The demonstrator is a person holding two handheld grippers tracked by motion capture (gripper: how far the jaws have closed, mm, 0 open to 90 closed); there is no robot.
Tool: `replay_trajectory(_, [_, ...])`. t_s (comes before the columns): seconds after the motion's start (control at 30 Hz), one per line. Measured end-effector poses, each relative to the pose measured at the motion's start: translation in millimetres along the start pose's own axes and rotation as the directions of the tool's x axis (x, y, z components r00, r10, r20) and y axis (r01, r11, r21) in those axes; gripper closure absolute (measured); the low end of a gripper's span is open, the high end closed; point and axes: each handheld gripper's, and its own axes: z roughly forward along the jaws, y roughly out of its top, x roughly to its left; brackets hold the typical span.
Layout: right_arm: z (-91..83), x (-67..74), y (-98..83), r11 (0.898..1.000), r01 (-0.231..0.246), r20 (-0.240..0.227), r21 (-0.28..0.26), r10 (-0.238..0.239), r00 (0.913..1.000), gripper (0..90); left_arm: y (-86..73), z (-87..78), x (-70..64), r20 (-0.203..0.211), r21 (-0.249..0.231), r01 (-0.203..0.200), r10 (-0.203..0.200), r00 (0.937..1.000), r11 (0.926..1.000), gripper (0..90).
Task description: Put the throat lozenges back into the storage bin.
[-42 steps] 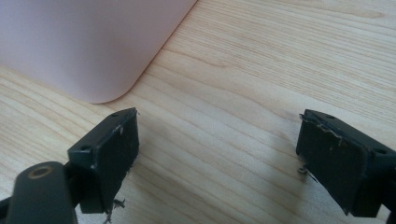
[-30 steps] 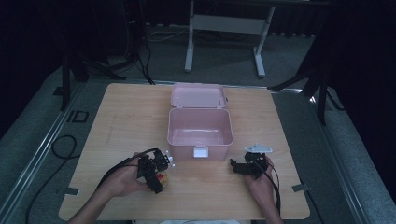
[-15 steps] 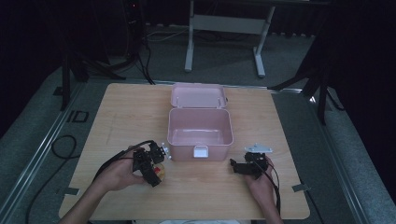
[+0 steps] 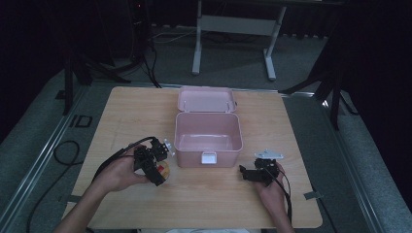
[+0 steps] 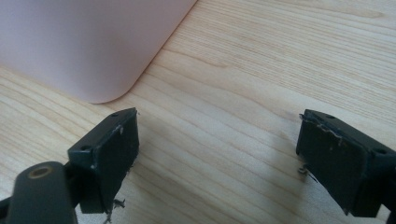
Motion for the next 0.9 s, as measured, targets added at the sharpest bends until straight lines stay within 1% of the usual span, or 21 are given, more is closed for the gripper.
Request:
replay_trajectory(0.17, [0.0,0.0,0.0,1.000,0.000,0.000,0.000,0.000,1.0000,12.8,2.0,-9.6,3.5,-0.014,-0.009,0.003,-0.003,0.9999,1.0000,22.0])
replay_trajectory(0.27, [0.0,0.1,0.0,1.000,-0.001,0.000,0.000,0.001,1.0000,12.8,3.3,-13.9,4.6,-0.012,-0.017,0.008,-0.008,0.9999,0.9998,22.0])
replay_trajectory(0.37, [0.0,0.1,0.0,1.000,-0.001,0.000,0.000,0.001,1.0000,12.8,4.9,-16.7,4.4,-0.013,-0.015,0.007,-0.007,0.9999,0.9999,22.0])
replay_trajectory(0.43, [0.0,0.1,0.0,1.000,-0.002,0.000,0.000,0.002,1.0000,12.9,6.1,-19.1,5.0,-0.018,-0.012,-0.002,0.001,0.9998,0.9999,22.0])
replay_trajectory(0.53, [0.0,0.1,0.0,1.000,-0.001,0.000,0.000,0.001,1.0000,12.8,7.3,-22.3,5.7,-0.009,-0.026,0.005,-0.005,0.9999,0.9997,22.0])
replay_trajectory(0.6, [0.0,0.1,0.0,1.000,-0.001,0.000,0.000,0.001,1.0000,12.8,7.9,-23.7,6.4,-0.006,-0.026,0.006,-0.006,1.0000,0.9996,22.0])
replay_trajectory(0.7, [0.0,0.1,0.0,1.000,-0.001,0.000,0.000,0.001,1.0000,12.8,9.8,-27.0,8.1,-0.012,-0.022,0.000,0.000,0.9999,0.9998,22.0])
replay_trajectory(0.73, [0.0,0.0,0.0,1.000,0.000,0.000,0.000,0.000,1.0000,12.8,10.3,-28.1,7.9,-0.010,-0.028,0.009,-0.009,0.9999,0.9996,22.0])
replay_trajectory(0.9, [-0.1,0.0,0.0,1.000,0.000,0.000,0.001,0.000,1.0000,12.8,15.2,-35.3,9.4,-0.018,-0.027,-0.004,0.004,0.9998,0.9996,22.0])
